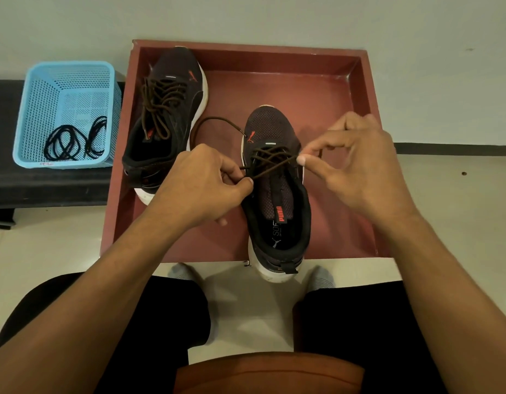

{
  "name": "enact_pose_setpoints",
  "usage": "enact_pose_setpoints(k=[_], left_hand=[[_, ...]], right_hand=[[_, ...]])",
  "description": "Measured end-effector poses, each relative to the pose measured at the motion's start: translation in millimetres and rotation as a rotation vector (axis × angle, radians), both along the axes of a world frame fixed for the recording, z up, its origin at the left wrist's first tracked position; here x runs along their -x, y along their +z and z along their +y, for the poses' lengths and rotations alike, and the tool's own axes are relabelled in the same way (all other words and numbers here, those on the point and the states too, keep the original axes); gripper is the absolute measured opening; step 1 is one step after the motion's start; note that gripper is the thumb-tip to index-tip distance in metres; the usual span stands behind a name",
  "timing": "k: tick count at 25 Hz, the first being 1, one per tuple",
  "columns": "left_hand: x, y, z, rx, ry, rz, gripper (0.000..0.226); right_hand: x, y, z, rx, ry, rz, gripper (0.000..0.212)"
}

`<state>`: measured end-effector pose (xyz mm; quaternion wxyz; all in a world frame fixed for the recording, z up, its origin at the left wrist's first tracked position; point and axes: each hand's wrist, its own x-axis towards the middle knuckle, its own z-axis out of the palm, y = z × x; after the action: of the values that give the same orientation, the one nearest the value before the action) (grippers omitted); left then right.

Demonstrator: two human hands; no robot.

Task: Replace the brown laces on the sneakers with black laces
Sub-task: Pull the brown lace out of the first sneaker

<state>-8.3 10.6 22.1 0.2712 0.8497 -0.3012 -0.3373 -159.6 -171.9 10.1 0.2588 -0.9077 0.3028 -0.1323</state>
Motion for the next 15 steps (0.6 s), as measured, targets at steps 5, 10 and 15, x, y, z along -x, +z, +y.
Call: enact_pose_setpoints(k=[5,10,15], left_hand=[[0.5,-0.5,-0.4,0.001,0.02,-0.011,0.016],[1.4,-1.0,-1.6,0.002,0.02,-0.018,0.017],[3.4,-1.2,-2.7,0.019,0.009,-0.022,0.017]], right_hand=[[12.0,-3.4,-19.3,-0.002,-0.186,0.049,0.011],[1.3,-3.5,-1.3,0.064,-0.006,-0.048,0.028],[-16.2,-15.9,34.6,0.07,0.223,-0.034,0.022]])
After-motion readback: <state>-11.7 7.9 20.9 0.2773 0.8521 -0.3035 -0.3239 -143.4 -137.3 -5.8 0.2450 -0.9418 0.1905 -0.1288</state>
